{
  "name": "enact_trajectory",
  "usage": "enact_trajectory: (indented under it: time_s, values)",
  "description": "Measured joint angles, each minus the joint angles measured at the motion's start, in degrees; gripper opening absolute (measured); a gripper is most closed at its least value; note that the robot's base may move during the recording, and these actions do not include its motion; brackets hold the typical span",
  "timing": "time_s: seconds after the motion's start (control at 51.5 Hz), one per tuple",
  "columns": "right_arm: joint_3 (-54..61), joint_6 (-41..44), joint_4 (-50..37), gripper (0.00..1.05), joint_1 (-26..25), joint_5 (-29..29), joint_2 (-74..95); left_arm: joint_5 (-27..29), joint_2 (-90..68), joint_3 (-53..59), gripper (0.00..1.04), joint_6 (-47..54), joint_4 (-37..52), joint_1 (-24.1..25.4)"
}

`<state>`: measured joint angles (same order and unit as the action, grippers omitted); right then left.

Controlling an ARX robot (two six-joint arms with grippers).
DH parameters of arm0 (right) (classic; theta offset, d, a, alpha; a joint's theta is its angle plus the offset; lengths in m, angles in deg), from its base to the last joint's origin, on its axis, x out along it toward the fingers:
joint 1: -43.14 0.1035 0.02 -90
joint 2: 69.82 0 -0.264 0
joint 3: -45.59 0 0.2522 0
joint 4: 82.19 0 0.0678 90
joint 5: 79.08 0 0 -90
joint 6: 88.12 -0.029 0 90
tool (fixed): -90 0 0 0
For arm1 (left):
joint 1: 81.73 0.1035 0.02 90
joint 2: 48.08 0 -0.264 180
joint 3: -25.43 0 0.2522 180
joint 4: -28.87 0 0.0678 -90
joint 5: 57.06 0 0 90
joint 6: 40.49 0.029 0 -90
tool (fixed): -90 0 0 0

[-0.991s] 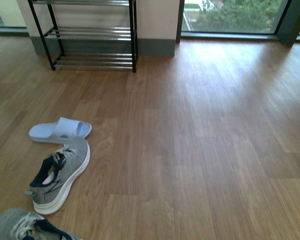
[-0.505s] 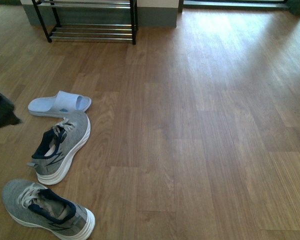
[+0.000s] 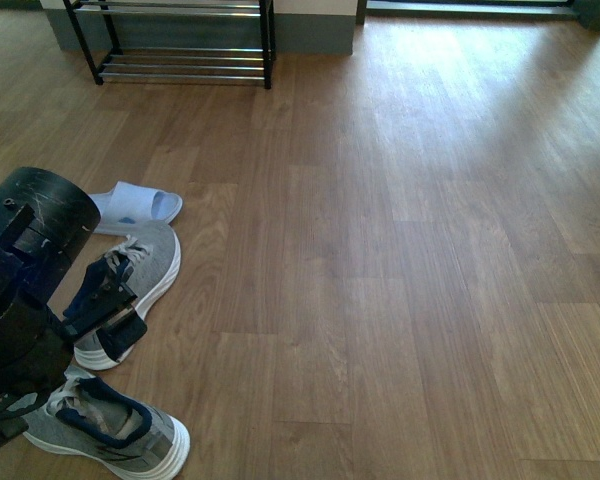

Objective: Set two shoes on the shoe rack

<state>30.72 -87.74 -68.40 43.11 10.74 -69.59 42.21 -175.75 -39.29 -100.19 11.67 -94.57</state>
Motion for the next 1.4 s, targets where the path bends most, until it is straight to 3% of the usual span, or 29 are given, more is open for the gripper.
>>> enact_trajectory:
  time_s: [0.311, 0.622, 1.049, 1.399]
  values:
    - [0.0, 0.0, 0.0, 0.95, 0.0, 0.0, 0.0, 4.3, -10.1, -9.0, 0.95, 6.1, -6.9, 2.7]
    - [0.0, 0.0, 0.0, 0.95, 0.0, 0.0, 0.0, 8.9, -18.6, -14.0, 0.95, 8.8, -9.7, 2.3]
    - [0.0, 0.0, 0.0, 0.95, 0.0, 0.0, 0.0, 6.8, -30.3, -27.8, 0.95, 10.2, -11.1, 2.3]
    - [0.0, 0.0, 0.0, 0.95, 0.0, 0.0, 0.0, 7.9, -34.1, -30.4, 0.95, 10.7, -11.6, 2.7]
